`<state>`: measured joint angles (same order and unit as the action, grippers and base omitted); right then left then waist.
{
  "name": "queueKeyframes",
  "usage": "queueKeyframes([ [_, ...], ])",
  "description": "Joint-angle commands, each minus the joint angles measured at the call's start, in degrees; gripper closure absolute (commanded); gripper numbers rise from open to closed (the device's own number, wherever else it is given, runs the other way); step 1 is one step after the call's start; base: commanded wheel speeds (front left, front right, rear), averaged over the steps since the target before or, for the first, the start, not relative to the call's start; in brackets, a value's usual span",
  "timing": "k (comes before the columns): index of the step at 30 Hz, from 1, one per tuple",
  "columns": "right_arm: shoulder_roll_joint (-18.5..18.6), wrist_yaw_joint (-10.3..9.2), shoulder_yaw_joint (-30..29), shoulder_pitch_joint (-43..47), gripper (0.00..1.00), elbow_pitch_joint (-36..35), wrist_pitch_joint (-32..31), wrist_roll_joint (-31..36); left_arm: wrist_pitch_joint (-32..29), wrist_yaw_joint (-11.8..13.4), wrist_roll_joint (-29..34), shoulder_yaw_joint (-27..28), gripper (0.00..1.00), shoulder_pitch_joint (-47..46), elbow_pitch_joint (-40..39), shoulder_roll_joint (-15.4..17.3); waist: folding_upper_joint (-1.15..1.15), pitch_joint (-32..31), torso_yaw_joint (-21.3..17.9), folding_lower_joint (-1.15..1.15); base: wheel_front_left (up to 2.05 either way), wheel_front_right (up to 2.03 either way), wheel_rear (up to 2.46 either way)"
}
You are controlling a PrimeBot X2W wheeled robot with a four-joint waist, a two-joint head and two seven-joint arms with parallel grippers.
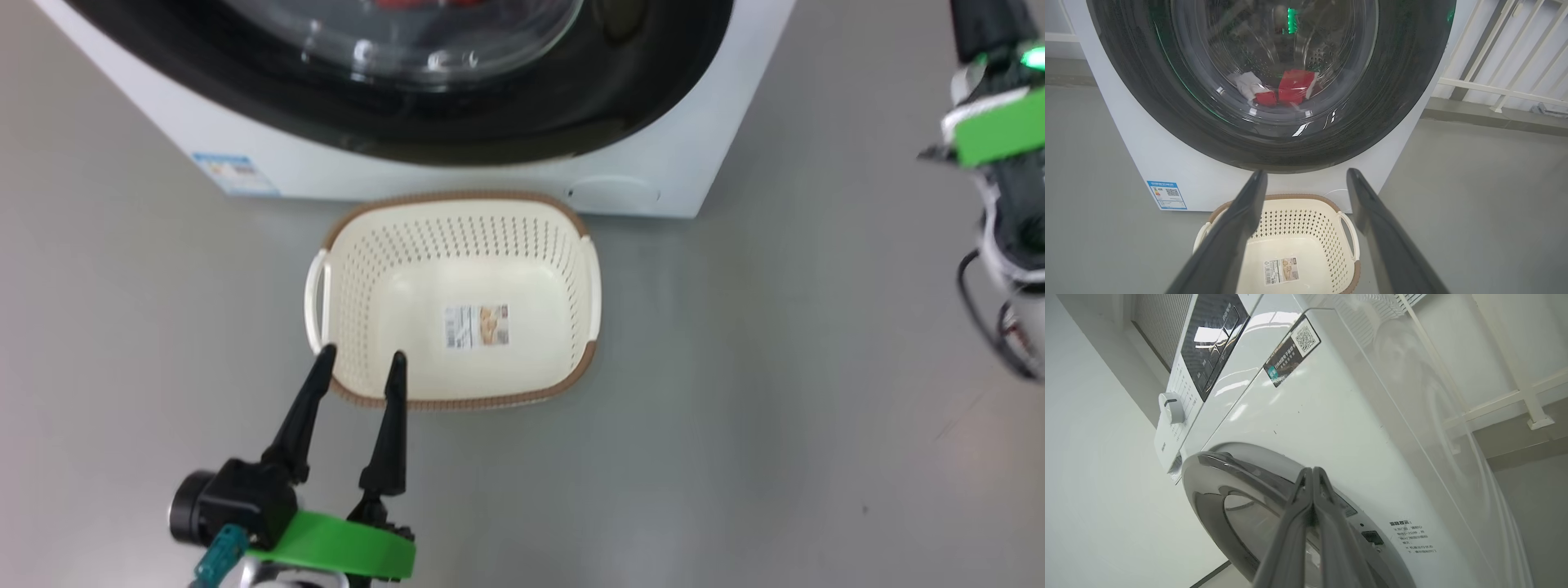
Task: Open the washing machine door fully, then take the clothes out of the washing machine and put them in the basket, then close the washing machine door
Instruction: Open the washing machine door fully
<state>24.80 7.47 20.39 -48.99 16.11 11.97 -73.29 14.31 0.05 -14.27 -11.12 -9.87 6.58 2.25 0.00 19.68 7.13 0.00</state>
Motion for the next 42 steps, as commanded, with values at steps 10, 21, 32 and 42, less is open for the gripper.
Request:
queueKeyframes([
  [10,5.06,0.02,4.4,-10.53,1.0,-2.35,-16.13,-17.78,0.69,0.25,-1.23,-0.88,0.0,-4.64,-0.69,0.63,0.0,7.55,3.29,0.0,0.0,0.0,0.0],
  [21,4.75,0.02,0.07,-17.38,1.0,5.29,-33.73,-27.33,0.69,0.18,-2.35,-2.57,0.0,-5.46,-0.4,0.63,0.0,9.76,5.27,0.0,0.0,0.0,0.0],
  [32,2.85,0.02,-1.62,-24.4,1.0,12.96,-42.84,-27.95,0.69,0.44,-3.93,-4.06,0.0,-6.96,-0.71,0.63,0.0,12.68,6.96,0.0,0.0,0.0,0.0],
  [42,1.3,0.02,-1.39,-23.36,1.0,14.02,-46.78,-26.41,0.69,0.88,-4.57,-4.27,0.0,-7.06,-0.5,0.63,0.0,12.07,7.05,0.0,0.0,0.0,0.0],
])
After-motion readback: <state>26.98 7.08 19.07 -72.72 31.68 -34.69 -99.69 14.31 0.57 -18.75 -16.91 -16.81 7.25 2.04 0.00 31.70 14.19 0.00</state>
